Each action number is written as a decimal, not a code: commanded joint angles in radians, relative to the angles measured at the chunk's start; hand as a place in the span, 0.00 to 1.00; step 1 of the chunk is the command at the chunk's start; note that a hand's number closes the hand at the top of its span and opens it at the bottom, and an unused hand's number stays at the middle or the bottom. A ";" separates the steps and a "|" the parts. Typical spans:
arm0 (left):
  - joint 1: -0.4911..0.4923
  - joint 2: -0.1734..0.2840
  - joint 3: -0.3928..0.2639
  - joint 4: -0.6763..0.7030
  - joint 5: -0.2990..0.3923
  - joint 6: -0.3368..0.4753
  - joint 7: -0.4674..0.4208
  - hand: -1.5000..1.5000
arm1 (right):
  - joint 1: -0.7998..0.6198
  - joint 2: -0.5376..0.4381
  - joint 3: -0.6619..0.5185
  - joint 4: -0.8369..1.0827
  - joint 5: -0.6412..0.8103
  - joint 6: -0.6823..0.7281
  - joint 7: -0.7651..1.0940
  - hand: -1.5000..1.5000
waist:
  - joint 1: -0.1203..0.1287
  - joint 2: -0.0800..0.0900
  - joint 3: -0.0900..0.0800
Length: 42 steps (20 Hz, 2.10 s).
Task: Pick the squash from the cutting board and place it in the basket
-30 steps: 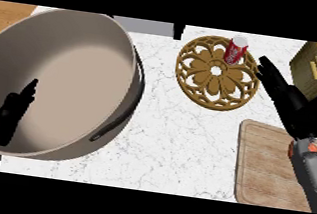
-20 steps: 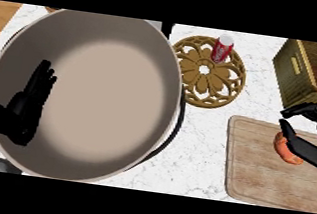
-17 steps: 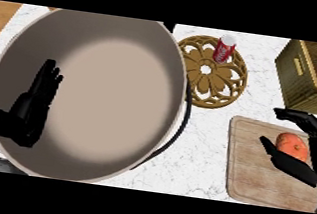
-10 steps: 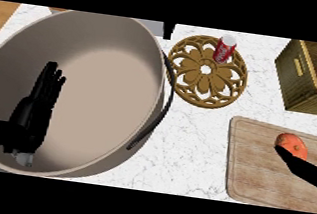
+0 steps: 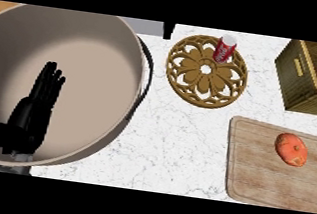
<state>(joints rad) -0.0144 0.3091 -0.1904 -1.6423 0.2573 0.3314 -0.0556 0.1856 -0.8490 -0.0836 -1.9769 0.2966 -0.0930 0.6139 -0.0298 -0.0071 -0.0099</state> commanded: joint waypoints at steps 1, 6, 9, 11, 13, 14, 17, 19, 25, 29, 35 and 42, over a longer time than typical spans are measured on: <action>-0.006 0.001 -0.004 -0.019 -0.008 0.004 0.020 0.50 | -0.015 -0.131 -0.044 -0.144 -0.145 0.228 0.226 0.00 | 0.013 0.000 0.005; 0.008 -0.047 -0.065 -0.076 -0.054 0.033 0.051 0.50 | -0.141 -0.145 -0.083 -0.197 -0.346 0.346 0.412 0.00 | 0.034 0.005 0.009; 0.085 -0.040 -0.036 -0.087 -0.032 -0.023 -0.009 0.50 | -0.217 -0.117 -0.052 -0.187 -0.347 0.354 0.514 0.00 | 0.041 0.007 0.009; -0.022 -0.025 0.020 -0.047 -0.027 -0.018 0.051 0.50 | -0.153 -0.090 -0.003 -0.171 -0.234 0.349 0.462 0.00 | 0.032 0.007 0.009; -0.047 -0.055 -0.011 -0.013 -0.055 -0.001 0.058 0.50 | -0.181 -0.100 0.049 -0.178 -0.226 0.353 0.527 0.00 | 0.033 0.008 0.009; -0.044 -0.077 -0.023 0.006 -0.063 -0.005 0.029 0.50 | -0.203 -0.091 0.060 -0.141 -0.203 0.348 0.522 0.00 | 0.035 0.009 0.009; -0.012 -0.066 -0.009 -0.041 -0.066 -0.009 0.045 0.50 | -0.129 -0.059 0.057 -0.111 -0.143 0.355 0.442 0.00 | 0.029 0.007 0.010; 0.010 -0.087 -0.009 -0.016 -0.070 -0.030 -0.013 0.50 | -0.181 -0.054 0.031 -0.008 -0.156 0.385 0.398 0.00 | 0.034 0.008 0.010; -0.008 -0.090 0.016 -0.045 -0.093 -0.035 0.060 0.50 | -0.141 0.122 0.131 0.014 0.050 0.304 0.328 0.00 | 0.032 0.007 0.010; 0.006 -0.103 0.033 -0.019 -0.109 -0.065 0.024 0.50 | -0.060 0.174 0.072 0.030 0.090 0.308 0.184 0.00 | 0.027 0.007 0.010; 0.050 -0.107 0.076 -0.070 -0.085 -0.122 0.038 0.50 | -0.121 0.256 0.073 0.100 0.198 0.338 0.165 0.00 | 0.032 0.007 0.010; -0.025 -0.152 0.089 -0.014 -0.147 -0.119 0.060 0.50 | -0.097 0.329 0.036 0.113 0.306 0.336 0.098 0.00 | 0.027 0.006 0.010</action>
<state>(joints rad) -0.0188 0.1735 -0.1078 -1.6590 0.1307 0.2232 -0.0097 0.0652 -0.5564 -0.0180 -1.8786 0.5530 0.2428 0.7612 -0.0005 0.0003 -0.0004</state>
